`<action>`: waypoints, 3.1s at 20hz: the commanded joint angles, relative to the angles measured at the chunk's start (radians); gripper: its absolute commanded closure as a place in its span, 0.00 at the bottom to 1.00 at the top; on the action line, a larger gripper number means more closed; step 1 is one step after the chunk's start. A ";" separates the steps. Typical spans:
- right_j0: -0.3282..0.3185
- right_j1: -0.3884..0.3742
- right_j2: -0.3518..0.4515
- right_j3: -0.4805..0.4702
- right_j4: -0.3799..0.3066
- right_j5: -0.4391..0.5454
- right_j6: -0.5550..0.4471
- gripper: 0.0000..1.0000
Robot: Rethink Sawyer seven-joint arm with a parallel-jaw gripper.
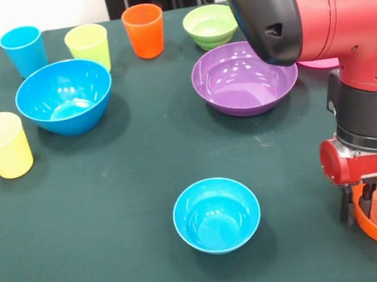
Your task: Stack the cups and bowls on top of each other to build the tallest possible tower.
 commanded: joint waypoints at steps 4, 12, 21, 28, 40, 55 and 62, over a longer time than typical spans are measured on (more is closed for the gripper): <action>0.015 0.019 0.048 0.100 0.014 -0.044 0.152 1.00; 0.018 0.012 0.041 0.114 0.034 -0.042 0.145 1.00; 0.011 -0.005 0.054 0.135 0.041 -0.032 0.130 1.00; 0.007 -0.152 0.085 0.270 0.085 0.072 0.091 1.00; -0.011 -0.246 0.084 0.321 0.106 0.157 0.038 1.00; -0.143 -0.237 0.102 0.138 0.056 0.296 -0.162 1.00; -0.188 -0.244 0.130 0.094 0.041 0.358 -0.222 1.00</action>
